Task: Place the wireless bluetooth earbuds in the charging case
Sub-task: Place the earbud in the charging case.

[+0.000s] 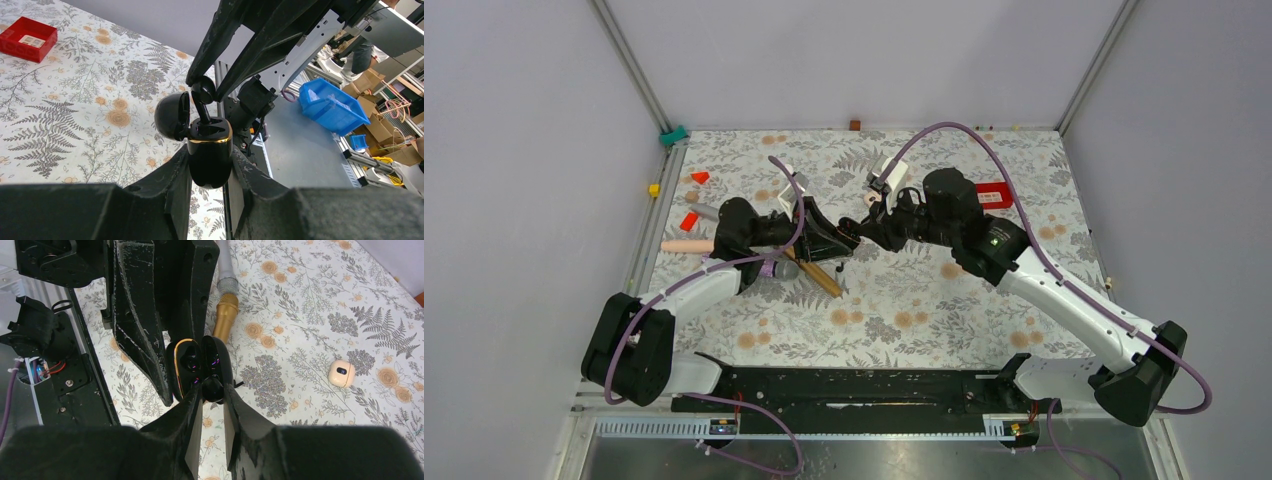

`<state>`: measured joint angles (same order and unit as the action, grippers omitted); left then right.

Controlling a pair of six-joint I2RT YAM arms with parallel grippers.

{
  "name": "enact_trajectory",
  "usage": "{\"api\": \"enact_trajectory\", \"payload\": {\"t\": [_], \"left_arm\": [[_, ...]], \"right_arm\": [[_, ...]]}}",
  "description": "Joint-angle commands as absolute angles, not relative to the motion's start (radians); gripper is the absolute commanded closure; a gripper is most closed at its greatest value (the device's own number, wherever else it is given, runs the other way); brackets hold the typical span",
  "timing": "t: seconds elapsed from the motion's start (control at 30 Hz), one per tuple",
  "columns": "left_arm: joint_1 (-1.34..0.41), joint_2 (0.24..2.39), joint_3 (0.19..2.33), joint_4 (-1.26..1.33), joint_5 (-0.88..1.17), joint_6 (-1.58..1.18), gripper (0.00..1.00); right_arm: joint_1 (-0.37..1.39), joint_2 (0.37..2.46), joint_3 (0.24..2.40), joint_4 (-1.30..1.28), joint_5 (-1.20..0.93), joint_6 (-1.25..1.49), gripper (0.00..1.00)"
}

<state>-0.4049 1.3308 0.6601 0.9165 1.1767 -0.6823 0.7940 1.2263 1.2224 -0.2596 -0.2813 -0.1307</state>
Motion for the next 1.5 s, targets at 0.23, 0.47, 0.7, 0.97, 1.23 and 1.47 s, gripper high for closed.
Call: {"api": "enact_trajectory", "payload": {"t": [0.23,0.47,0.7,0.97,1.23,1.47], "left_arm": [[-0.411,1.295,0.669,1.025,1.199,-0.667,1.0],[-0.41,1.228,0.656,0.907,1.194,-0.495,1.0],[-0.41,1.2,0.669,0.746,1.191,-0.349,1.0],[-0.414,1.204,0.676,0.743,1.191,-0.353,1.0],[-0.399,1.235,0.666,0.912,1.19,-0.519,1.0],[-0.389,1.24,0.659,0.924,1.188,-0.527,1.0]], "right_arm": [[0.804,1.244,1.262,-0.286,-0.28,-0.135,0.77],[0.804,1.238,1.288,-0.311,-0.251,-0.095,0.77],[0.804,1.266,1.308,-0.33,-0.315,-0.045,0.74],[0.808,1.252,1.295,-0.323,-0.342,-0.061,0.73],[0.824,1.245,1.268,-0.31,-0.306,-0.141,0.74],[0.825,1.214,1.261,-0.294,-0.215,-0.166,0.75]]}}
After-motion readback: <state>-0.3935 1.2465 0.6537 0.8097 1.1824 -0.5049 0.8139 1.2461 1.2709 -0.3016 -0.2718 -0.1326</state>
